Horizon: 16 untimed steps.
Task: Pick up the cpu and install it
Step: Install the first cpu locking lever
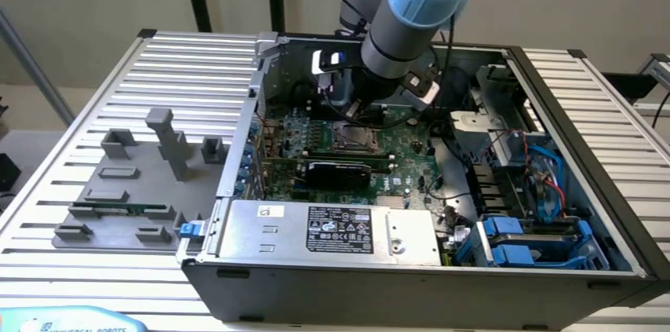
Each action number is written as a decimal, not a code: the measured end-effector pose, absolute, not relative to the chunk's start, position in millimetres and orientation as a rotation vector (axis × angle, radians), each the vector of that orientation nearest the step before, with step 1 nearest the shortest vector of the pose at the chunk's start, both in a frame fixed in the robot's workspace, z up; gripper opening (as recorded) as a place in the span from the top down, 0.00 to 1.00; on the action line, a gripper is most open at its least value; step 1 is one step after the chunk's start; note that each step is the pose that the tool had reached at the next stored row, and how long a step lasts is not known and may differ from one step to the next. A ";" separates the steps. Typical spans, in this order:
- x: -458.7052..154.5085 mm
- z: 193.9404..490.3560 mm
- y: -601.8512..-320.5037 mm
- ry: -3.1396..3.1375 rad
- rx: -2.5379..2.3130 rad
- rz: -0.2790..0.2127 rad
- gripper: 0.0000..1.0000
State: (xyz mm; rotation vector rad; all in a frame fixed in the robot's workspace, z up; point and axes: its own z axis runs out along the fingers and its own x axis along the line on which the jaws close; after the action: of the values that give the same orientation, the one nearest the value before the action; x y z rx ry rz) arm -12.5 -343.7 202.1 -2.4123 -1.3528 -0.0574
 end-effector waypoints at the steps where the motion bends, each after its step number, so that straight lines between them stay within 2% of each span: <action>1: -13.4 203.4 -343.7 -1.353 -2.412 -0.057 0.89; 16: -20.1 204.5 -339.1 -1.352 -2.412 -0.058 0.89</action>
State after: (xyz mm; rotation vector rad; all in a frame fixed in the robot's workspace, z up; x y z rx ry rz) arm -20.1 -339.1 204.5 -2.4115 -1.3525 -0.0578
